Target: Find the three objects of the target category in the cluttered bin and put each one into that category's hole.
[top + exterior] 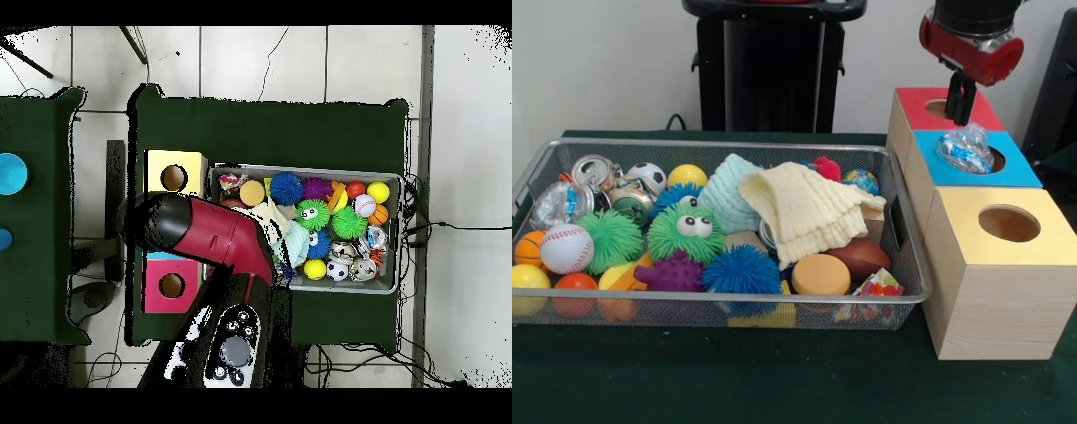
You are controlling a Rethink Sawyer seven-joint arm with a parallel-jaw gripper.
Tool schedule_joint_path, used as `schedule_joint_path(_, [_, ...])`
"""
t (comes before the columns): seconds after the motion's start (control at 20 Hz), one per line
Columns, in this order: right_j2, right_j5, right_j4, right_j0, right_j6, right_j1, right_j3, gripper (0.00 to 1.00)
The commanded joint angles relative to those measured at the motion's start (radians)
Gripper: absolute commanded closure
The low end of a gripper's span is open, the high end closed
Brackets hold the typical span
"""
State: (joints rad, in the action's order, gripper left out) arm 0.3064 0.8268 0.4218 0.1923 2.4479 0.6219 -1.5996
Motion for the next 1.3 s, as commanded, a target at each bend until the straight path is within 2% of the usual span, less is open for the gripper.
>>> schedule_joint_path(0.05, [-0.052, -0.075, -0.017, 0.008, 0.169, -0.088, -0.033, 1.0])
schedule_joint_path(0.3, [-0.038, -0.044, -0.007, 0.028, 0.207, -0.113, 0.0, 1.0])
schedule_joint_path(0.55, [-0.015, -0.087, 0.032, 0.104, 0.321, -0.192, 0.066, 1.0])
schedule_joint_path(0.7, [-0.046, -0.113, 0.065, 0.081, 0.284, -0.219, 0.064, 1.0])
schedule_joint_path(0.9, [-0.033, -0.114, 0.083, 0.094, 0.305, -0.251, 0.092, 1.0])
schedule_joint_path(1.05, [-0.043, -0.173, 0.102, 0.089, 0.285, -0.271, 0.085, 1.0])
schedule_joint_path(1.15, [-0.021, -0.175, 0.085, 0.086, 0.251, -0.262, 0.082, 1.0])
schedule_joint_path(1.3, [0.009, -0.077, 0.019, 0.026, 0.112, -0.177, 0.062, 1.0])
